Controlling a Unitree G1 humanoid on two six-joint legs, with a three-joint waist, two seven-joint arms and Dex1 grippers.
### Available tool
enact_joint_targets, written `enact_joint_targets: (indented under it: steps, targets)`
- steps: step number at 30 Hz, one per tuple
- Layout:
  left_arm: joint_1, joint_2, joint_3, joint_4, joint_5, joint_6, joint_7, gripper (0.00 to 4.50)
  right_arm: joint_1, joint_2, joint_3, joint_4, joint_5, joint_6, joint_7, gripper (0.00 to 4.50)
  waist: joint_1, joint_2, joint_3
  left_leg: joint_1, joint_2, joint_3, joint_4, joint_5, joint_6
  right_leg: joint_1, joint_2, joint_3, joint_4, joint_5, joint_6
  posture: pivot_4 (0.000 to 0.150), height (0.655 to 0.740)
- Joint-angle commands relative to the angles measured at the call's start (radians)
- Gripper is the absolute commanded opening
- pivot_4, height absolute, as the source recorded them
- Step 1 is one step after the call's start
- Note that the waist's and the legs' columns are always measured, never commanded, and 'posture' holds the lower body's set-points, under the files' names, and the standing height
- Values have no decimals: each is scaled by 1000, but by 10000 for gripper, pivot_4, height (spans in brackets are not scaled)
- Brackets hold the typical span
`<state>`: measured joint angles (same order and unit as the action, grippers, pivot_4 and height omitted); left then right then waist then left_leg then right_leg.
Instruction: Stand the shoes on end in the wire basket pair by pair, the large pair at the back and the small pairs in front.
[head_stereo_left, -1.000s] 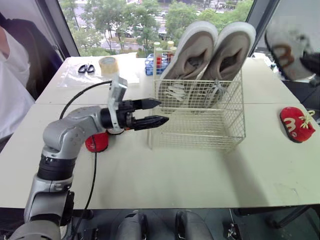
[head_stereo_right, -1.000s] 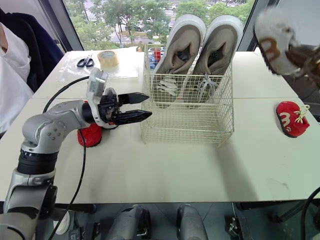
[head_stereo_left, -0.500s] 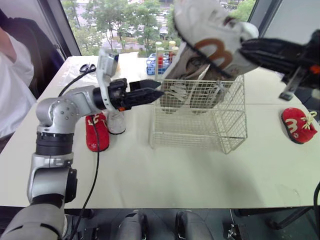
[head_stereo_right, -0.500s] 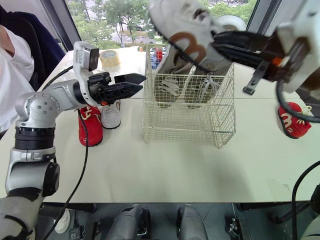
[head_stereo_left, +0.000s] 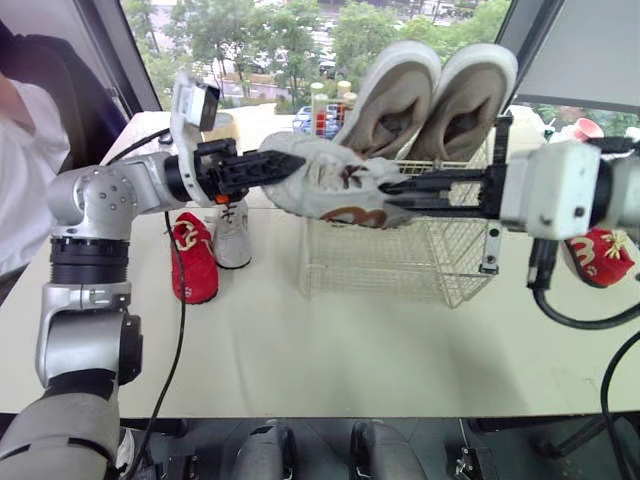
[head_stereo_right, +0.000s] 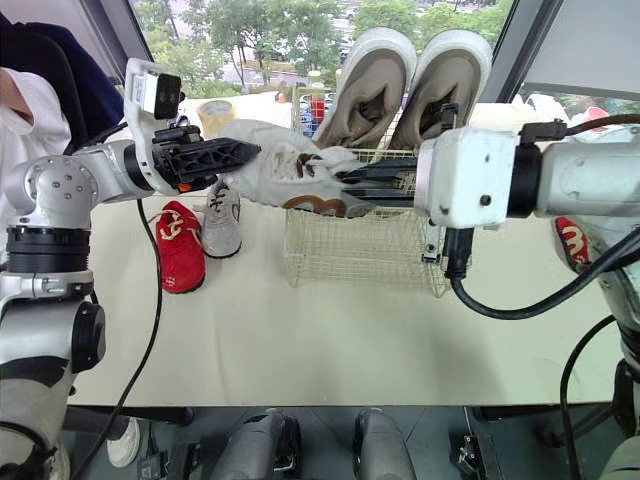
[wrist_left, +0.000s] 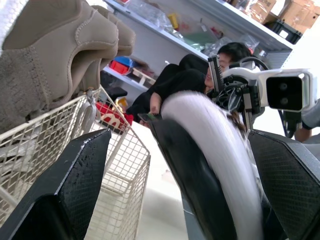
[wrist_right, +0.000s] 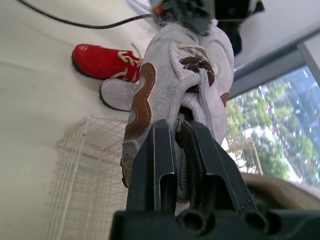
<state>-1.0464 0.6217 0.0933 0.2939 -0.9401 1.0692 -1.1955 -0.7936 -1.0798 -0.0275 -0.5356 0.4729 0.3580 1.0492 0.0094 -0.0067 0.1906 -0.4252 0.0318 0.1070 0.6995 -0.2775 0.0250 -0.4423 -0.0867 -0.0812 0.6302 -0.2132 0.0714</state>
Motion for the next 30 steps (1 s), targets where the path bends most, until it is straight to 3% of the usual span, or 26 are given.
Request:
enact_joint_targets:
  steps: [1,3,8,11,12,13,16,20,25,30]
  targets:
    - [-15,15,21,-26,-3,18,-13,42541,-49,13,-11,27,-36,-58,15,1165,0,0,0,0,0,0,0,0,0,0,0,0,0,0,0,1500,7400]
    - [-4,19,15,-43,-3,26,-22,37201,-67,23,-5,44,-47,-70,21,1016,0,0,0,0,0,0,0,0,0,0,0,0,0,0,0,1500,7400]
    - [27,23,25,-81,-17,48,-22,12694,-83,35,-7,80,-80,-92,32,1016,0,0,0,0,0,0,0,0,0,0,0,0,0,0,0,1500,7400]
    - [60,3,61,-107,-51,78,25,3286,-64,39,-36,86,-25,-3,12,1016,1,0,0,0,0,0,0,0,-1,0,0,0,0,0,0,1500,7400]
    - [71,-7,73,-119,-62,86,44,2749,-55,41,-52,83,13,49,1,8459,1,0,0,0,0,0,0,0,-1,0,0,0,0,0,0,1500,7400]
    - [97,-29,98,-135,-73,85,88,2748,-36,36,-89,70,116,163,-17,11110,2,0,0,0,0,0,0,0,-1,0,-1,0,0,0,0,1500,7400]
    - [195,-111,177,-208,-120,76,222,2748,61,31,-260,56,467,479,-114,26205,5,-1,0,1,0,-1,1,0,0,2,-2,-1,1,0,0,1500,7400]
    - [287,-227,253,-333,-189,34,384,2748,209,92,-460,98,739,638,-315,44768,5,-3,0,0,-1,-3,0,0,0,3,-7,-2,0,1,-1,1500,7400]
    - [367,-332,267,-471,-242,-20,526,2748,421,229,-548,100,873,653,-529,44768,4,-3,-1,2,-2,-3,0,-3,5,5,-8,-3,0,1,-1,1500,7400]
    - [401,-371,245,-511,-270,-58,584,2748,439,433,-403,68,938,590,-683,44768,-1,-3,-1,5,0,-3,0,-3,5,6,-2,-2,1,1,-1,1500,7400]
